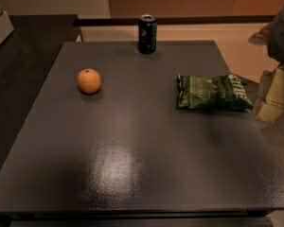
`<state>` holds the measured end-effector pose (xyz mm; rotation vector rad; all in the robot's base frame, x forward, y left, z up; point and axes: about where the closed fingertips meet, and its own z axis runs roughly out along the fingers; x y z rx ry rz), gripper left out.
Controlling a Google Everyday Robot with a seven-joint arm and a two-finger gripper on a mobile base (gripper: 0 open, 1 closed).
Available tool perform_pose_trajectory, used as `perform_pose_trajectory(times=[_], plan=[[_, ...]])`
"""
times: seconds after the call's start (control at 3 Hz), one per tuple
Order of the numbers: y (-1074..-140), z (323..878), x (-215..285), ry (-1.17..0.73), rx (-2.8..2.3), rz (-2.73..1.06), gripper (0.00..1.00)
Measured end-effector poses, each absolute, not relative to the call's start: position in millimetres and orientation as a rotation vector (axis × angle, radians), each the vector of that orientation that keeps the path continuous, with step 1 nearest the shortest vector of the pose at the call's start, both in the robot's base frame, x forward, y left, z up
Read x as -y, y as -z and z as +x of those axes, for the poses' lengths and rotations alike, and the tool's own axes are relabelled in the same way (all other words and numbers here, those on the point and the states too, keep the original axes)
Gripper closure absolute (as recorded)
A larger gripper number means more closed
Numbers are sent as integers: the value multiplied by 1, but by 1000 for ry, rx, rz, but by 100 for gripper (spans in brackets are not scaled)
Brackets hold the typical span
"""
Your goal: Move green jalapeno chip bag near orange
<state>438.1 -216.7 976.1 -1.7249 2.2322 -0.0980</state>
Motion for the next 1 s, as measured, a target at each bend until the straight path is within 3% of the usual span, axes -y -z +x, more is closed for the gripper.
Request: perform_pose_trajectory(times=[1.0], plan=[[-953,485,227,44,-2188,-1687,0]])
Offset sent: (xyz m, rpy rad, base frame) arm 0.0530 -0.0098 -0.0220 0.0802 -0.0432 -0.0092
